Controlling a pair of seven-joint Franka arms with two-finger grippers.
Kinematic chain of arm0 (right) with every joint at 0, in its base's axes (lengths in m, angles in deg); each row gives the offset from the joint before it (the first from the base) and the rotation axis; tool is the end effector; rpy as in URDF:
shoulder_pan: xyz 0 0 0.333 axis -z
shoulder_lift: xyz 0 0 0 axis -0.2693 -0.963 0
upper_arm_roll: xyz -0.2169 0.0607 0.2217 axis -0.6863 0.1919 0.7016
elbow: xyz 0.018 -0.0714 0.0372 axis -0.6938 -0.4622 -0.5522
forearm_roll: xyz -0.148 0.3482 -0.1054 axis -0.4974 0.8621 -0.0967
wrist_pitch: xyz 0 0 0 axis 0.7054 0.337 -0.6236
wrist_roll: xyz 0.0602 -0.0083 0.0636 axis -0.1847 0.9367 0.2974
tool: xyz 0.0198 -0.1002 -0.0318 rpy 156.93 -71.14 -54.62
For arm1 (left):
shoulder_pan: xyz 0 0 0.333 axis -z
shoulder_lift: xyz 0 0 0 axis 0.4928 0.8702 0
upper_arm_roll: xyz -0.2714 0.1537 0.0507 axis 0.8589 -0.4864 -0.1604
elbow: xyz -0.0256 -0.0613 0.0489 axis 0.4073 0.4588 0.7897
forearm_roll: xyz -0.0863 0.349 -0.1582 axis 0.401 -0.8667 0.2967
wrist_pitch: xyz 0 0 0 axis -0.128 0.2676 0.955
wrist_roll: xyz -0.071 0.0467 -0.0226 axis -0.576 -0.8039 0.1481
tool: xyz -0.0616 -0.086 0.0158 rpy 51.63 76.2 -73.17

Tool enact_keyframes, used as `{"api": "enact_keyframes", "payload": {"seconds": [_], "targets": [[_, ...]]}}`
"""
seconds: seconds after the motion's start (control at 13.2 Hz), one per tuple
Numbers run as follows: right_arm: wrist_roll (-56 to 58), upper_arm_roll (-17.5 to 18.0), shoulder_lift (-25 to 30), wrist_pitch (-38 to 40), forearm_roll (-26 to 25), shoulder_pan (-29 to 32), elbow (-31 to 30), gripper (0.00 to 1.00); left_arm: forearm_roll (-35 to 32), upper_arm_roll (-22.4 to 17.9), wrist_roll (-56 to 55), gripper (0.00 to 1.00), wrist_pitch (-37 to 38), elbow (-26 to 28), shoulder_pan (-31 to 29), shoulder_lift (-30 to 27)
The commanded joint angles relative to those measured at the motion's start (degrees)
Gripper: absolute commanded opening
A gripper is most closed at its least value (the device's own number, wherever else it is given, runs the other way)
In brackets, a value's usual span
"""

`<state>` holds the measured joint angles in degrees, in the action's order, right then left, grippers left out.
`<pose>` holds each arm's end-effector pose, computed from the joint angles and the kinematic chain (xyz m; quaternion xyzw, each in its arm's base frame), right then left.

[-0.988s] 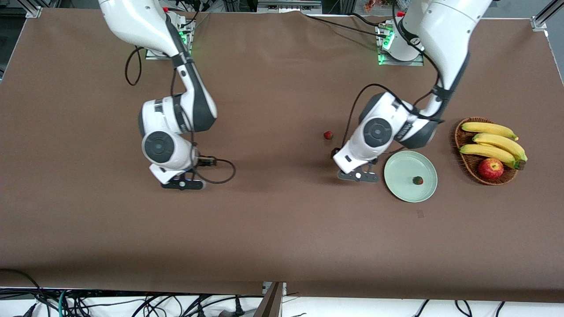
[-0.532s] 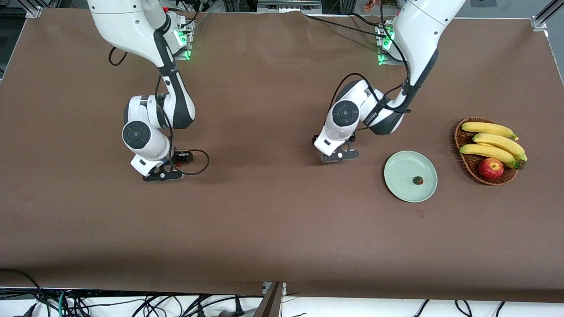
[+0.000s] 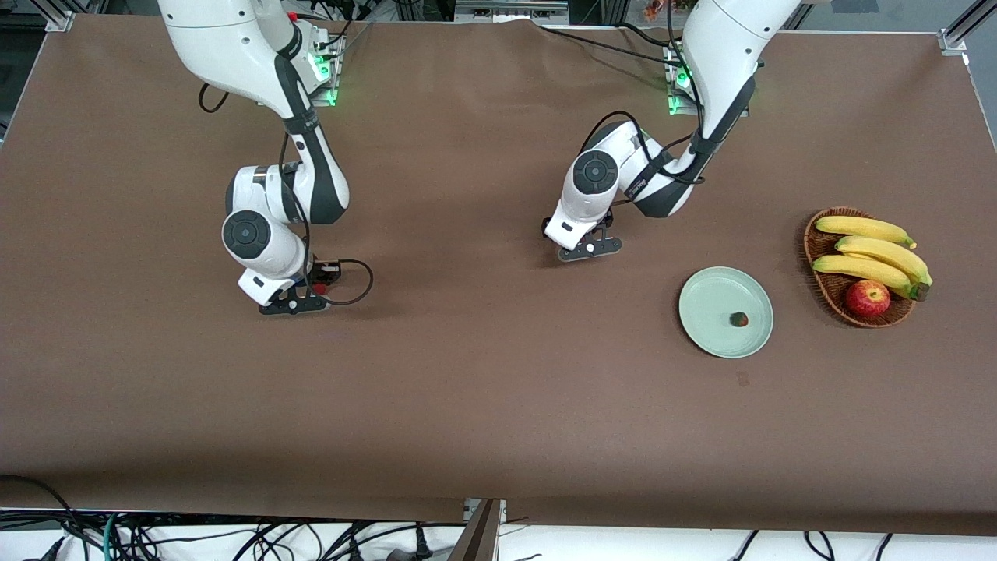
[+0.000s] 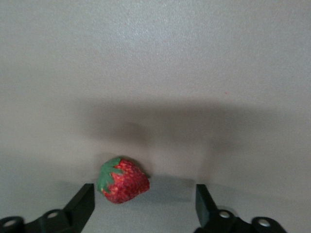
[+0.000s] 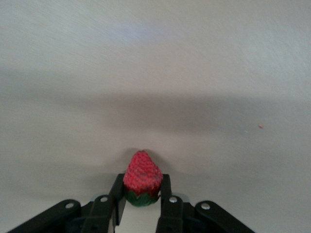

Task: Collect all strawberries into plate
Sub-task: 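Grasp the strawberry with the left gripper while the right gripper reaches another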

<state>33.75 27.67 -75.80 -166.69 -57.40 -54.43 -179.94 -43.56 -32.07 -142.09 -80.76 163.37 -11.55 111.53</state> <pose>0.5656 0.1628 0.1942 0.9968 0.0595 -0.0474 0.0237 0.4409 -0.3611 0.1700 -0.9915 -0.1026 0.0779 0.0157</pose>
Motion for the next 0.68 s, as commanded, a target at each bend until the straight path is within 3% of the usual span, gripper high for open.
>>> {"api": "enact_keyframes", "payload": {"seconds": [0.0,0.15,0.38,0.53,0.61], "targets": [[-7.9,3.6,1.7,8.5,1.3,-0.5,8.4,0.00,-0.4,-0.2,-0.3,0.10,-0.4,1.1,0.0,-1.8],[-18.5,6.9,-0.6,14.1,1.5,-1.3,17.9,0.00,-0.4,-0.5,-0.1,0.04,-0.4,0.9,-0.3,-1.7],[-34.6,14.1,-8.0,13.3,5.6,-1.4,29.8,0.02,-0.8,-0.8,1.5,0.00,1.6,0.8,-2.3,-4.6],[-44.7,16.7,-12.6,11.2,5.8,-3.1,36.6,0.06,-0.8,-0.8,3.2,0.00,7.9,-1.8,-5.0,-7.0],[-47.7,16.7,-13.7,8.1,5.9,-4.9,37.1,0.06,-0.8,-0.7,8.0,0.00,12.4,-4.2,-7.2,-7.7]]}}
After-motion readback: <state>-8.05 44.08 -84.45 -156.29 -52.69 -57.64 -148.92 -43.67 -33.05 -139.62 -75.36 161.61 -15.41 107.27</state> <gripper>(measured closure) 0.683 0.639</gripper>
